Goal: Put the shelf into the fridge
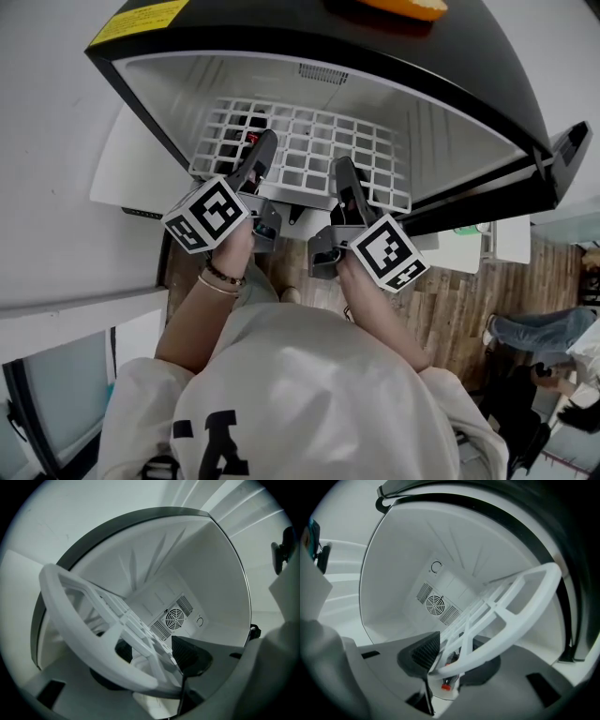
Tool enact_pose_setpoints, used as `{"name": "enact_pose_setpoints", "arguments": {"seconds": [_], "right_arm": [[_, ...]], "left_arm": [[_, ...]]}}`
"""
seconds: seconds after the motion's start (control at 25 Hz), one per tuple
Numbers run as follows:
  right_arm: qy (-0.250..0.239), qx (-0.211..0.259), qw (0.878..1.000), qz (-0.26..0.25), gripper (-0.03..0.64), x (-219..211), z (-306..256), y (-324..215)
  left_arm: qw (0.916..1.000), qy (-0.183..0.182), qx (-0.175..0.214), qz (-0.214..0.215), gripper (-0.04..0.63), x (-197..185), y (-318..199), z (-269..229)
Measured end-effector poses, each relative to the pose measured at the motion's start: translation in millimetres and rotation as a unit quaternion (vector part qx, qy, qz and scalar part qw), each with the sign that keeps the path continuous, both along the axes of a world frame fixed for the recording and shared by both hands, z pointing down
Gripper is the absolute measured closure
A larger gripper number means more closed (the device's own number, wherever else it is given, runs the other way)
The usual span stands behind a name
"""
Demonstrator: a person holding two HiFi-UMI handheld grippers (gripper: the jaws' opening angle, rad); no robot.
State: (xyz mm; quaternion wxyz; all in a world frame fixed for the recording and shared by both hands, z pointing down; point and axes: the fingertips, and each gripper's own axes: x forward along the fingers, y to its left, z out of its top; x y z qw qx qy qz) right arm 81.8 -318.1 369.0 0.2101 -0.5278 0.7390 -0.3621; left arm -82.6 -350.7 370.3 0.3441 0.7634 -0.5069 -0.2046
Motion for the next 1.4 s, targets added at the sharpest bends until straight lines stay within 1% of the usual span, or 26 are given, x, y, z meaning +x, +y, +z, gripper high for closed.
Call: {"name": "enact_pose_setpoints", "arguments": {"seconds": [0.2,0.72,0.92,1.4], "right_arm": [[-0.002,0.001,1.0,0.005,0.476,1.2,-1.1,-1.6],[-0.003,-0.002,1.0,0.007,0.476,1.2,0.2,-5.6],[-0.003,-0.001,1.0,0.009,0.476,2.1,-0.3,-9.8],[-0.006,-0.001,1.0,0.006,0.476,2.8,0.8,-15.2]], "left_arm": [[1.0,-0.001,0.007,0.002,0.337,0.8,-1.4,-2.4],[1.0,0.0,0.004,0.001,0.337,0.7,-4.8,-0.3],[1.0,-0.006,0.005,-0.002,0.337,-0.5,-9.2,-0.3],[1.0,-0.001,0.007,-0.002,0.337,1.3,-14.9,-0.3]]}}
